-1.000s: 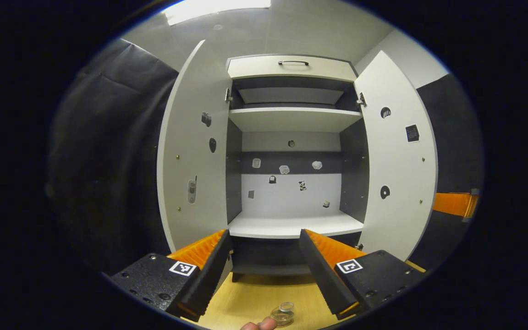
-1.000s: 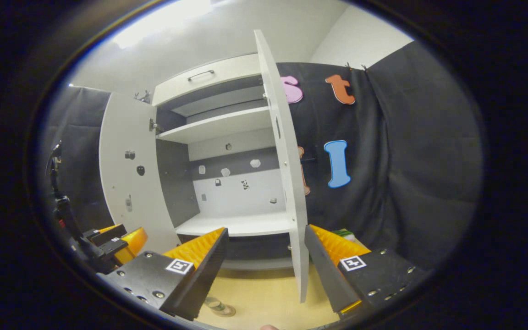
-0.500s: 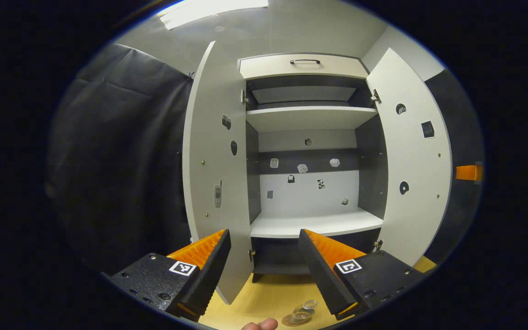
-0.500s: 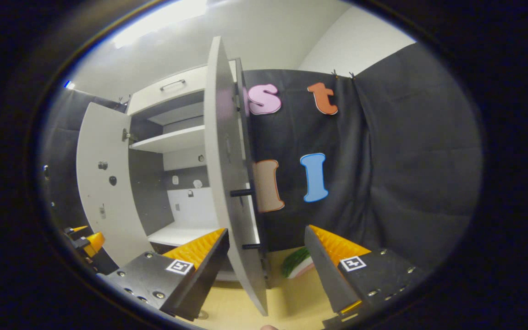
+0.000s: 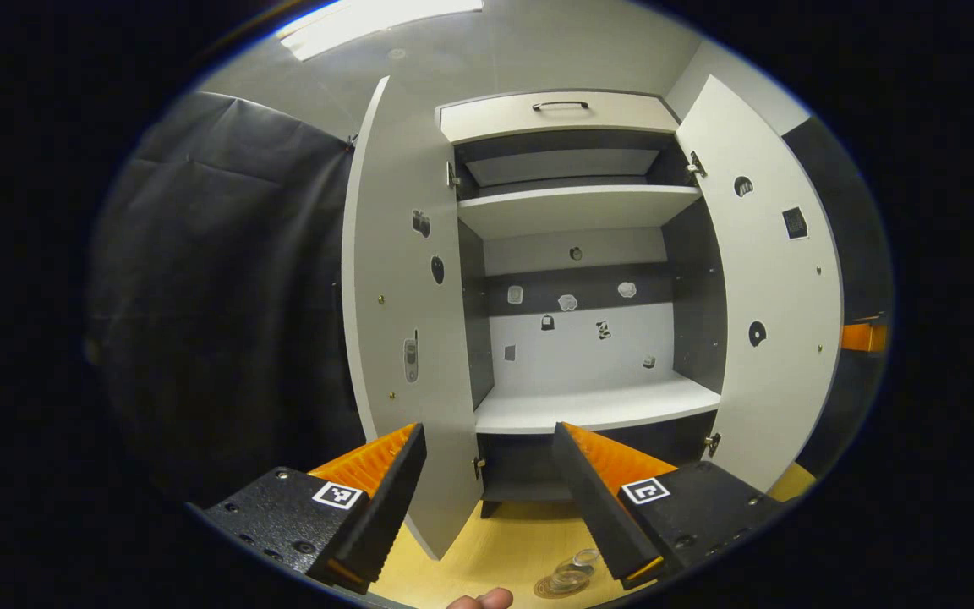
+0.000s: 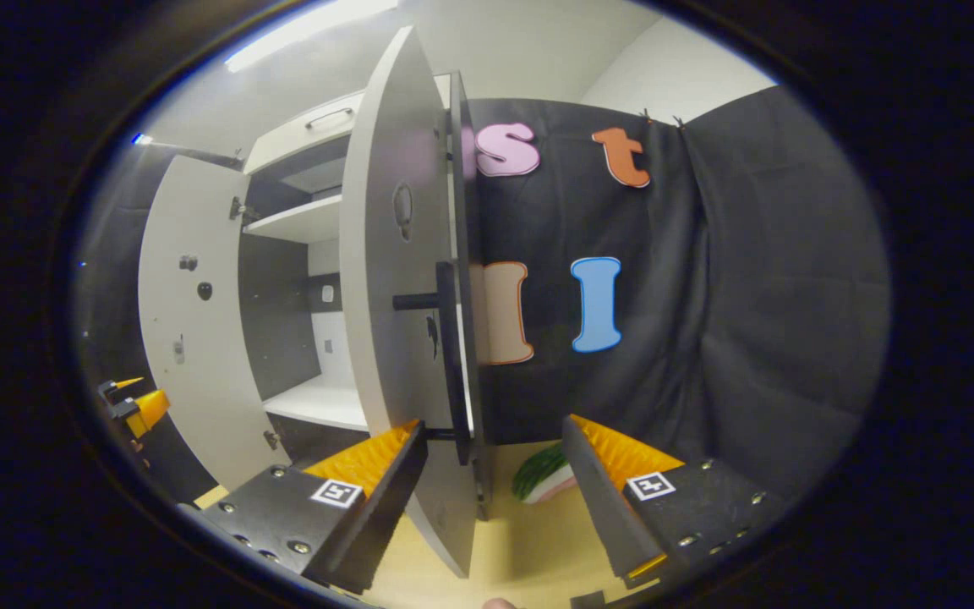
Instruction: Grasp the bottle in the cabinet with the left hand and place it on the coaster, then close the right door with the right hand and the left door with the left hand.
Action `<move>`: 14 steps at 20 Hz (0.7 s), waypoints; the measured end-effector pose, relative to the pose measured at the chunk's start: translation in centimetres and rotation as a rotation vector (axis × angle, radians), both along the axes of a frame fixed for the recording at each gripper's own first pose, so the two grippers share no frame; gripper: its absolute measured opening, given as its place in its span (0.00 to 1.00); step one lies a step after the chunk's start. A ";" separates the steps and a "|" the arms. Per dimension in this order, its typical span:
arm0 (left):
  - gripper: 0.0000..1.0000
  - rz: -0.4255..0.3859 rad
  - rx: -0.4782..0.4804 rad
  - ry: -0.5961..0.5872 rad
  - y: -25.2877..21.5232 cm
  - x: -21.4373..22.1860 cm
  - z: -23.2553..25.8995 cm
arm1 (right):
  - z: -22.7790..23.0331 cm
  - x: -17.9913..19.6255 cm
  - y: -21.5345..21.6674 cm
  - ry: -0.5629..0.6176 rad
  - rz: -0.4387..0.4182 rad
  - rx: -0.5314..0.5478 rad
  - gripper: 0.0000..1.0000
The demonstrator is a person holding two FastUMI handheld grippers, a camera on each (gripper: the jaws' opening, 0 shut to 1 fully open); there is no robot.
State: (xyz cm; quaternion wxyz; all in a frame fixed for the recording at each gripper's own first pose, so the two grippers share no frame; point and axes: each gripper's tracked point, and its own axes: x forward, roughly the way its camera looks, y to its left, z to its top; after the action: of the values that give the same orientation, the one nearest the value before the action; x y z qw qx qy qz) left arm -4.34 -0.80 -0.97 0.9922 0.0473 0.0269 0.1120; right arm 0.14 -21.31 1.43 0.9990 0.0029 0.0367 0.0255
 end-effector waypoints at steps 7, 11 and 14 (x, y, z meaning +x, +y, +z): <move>0.95 0.031 -0.008 0.025 2.1 -0.2 -1.0 | -0.8 0.8 5.4 0.003 0.138 0.025 0.98; 0.96 0.055 -0.012 0.037 4.0 -0.2 -1.6 | -1.1 2.3 7.8 -0.007 0.154 0.006 0.98; 0.95 0.068 -0.022 0.033 5.4 -0.2 -1.9 | -1.5 2.9 9.2 0.000 0.175 0.024 0.98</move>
State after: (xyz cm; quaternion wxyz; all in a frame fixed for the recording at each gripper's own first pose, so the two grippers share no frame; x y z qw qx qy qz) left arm -4.55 4.58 -2.85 0.9877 0.0375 0.0463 0.1444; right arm 3.01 -12.16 -0.09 0.9929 0.0117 0.0366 0.1130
